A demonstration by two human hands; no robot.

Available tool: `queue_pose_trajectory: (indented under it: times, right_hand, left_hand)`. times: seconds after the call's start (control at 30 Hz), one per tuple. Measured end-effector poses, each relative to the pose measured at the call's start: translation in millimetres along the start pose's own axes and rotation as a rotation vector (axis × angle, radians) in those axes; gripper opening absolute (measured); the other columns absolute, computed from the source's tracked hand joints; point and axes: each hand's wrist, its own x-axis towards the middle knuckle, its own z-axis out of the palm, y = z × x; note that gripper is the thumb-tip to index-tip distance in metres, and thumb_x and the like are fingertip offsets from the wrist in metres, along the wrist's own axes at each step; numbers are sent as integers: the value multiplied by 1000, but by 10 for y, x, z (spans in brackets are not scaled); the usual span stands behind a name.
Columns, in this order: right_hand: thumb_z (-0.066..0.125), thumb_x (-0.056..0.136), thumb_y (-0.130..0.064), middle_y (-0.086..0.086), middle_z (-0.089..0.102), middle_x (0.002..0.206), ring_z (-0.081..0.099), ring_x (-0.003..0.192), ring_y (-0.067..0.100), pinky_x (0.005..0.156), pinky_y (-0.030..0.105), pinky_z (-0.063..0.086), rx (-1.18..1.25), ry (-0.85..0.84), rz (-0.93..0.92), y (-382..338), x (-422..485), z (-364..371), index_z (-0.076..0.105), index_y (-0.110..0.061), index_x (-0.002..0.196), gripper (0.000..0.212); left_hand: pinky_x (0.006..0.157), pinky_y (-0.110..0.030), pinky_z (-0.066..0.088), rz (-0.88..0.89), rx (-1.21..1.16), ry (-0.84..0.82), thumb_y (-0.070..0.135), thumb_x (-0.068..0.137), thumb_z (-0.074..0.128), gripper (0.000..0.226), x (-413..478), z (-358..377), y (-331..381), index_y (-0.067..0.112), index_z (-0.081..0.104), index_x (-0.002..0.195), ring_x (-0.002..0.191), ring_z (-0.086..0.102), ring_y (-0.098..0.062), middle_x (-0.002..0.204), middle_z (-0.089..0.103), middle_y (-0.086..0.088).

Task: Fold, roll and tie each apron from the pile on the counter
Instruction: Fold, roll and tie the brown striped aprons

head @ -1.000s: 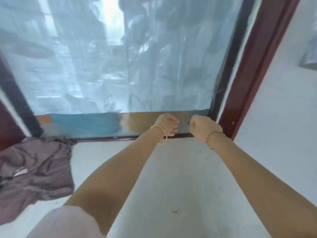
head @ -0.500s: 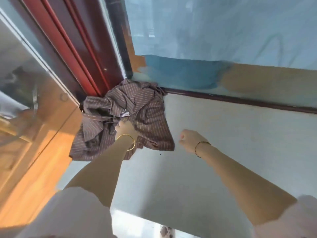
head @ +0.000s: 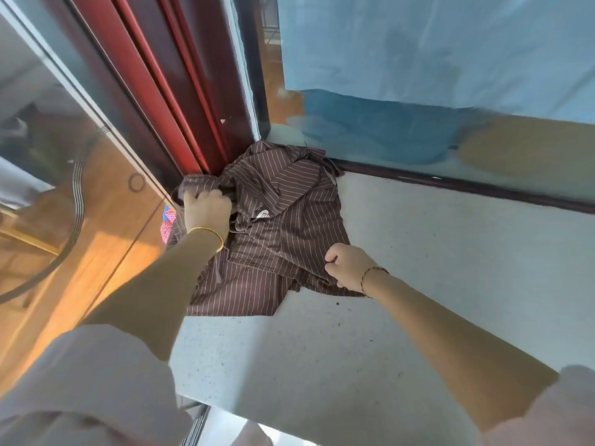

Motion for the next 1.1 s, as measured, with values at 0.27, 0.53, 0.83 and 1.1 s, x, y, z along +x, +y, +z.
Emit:
queue_pose_trajectory:
  times: [0.27,0.53,0.83,1.1]
  right_hand:
    - [69,84,-20,9,36,146,45,127,28,105,39,41,631,140,-115,-350,-27,-372,21,-17,146,79]
    - [58,86,-26,11,61,113,57,109,29,100,46,45,835,461,-47,32,-437,-955,56,-8,117,36]
    - [50,92,-8,3,40,95,47,78,19,73,27,42,452,715,374,963,-948,-998,50,-11,98,7]
    - [59,71,-56,1,57,114,56,96,12,83,40,53,283,630,-13,628,-870,-556,50,-22,118,59]
  left_hand:
    - [87,-18,45,261,-1266,131,3,88,58,18,153,-1363,257,17,68,92,85,59,-3,91,64,10]
    - [31,-10,31,334,-2375,-564,-9,95,34,29,-157,-2174,968,9,57,90,36,40,-1,64,59,1]
    - [33,-13,24,194,-1779,-535,-9,93,33,32,-269,-2180,1653,6,60,89,40,38,-5,81,57,-8]
    - [32,-10,33,-34,-2312,-883,-14,93,27,32,-519,-2494,2013,2,55,94,41,50,-7,91,55,-13]
